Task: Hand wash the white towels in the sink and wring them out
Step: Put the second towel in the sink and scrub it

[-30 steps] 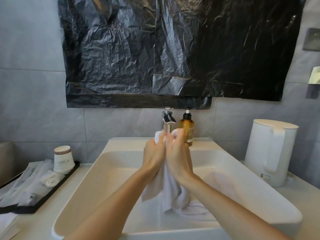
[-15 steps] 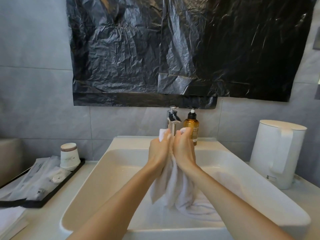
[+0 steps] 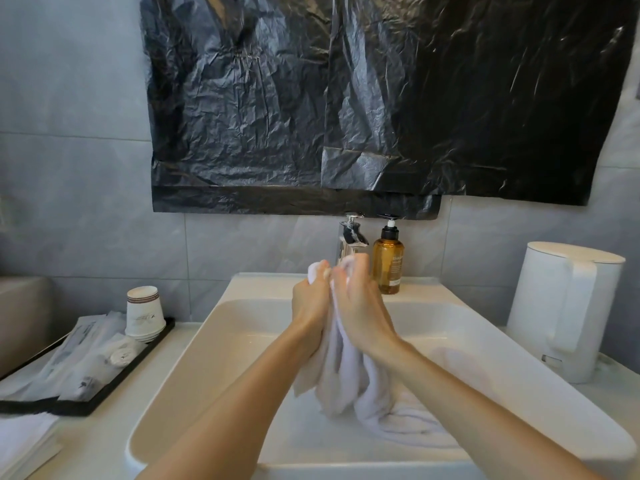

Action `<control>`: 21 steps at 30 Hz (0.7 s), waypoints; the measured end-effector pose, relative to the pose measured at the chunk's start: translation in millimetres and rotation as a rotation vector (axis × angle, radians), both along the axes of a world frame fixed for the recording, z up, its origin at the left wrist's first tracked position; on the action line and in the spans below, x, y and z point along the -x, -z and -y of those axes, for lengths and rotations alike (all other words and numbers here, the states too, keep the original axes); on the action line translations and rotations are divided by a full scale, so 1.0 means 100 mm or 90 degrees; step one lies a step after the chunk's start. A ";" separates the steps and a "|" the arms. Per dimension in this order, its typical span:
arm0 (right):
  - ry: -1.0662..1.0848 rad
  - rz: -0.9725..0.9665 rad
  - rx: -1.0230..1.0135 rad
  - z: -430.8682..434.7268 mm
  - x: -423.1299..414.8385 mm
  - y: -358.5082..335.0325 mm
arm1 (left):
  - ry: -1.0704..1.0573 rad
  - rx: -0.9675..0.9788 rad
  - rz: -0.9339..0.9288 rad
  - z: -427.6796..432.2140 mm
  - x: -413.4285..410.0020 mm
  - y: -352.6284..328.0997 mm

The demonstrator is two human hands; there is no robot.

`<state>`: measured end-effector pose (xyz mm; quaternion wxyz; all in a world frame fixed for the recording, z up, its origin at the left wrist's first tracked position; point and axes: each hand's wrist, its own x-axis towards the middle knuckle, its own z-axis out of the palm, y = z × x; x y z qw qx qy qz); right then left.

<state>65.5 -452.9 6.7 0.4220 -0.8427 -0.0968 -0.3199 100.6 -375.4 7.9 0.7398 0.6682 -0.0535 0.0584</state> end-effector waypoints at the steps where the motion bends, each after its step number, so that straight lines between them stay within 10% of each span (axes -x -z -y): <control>1: 0.020 -0.015 -0.053 0.04 -0.10 -0.08 | 0.015 0.008 -0.002 0.01 0.01 0.00; 4: 0.082 -0.070 -0.183 0.07 -0.22 -0.18 | 0.037 0.010 0.006 0.03 0.04 0.00; 17: -0.018 0.066 -0.014 -0.07 -0.07 0.08 | -0.008 0.006 0.032 -0.02 -0.08 0.00; 21: 0.089 -0.005 -0.177 0.11 -0.30 -0.08 | 0.067 0.015 0.004 0.04 0.03 0.00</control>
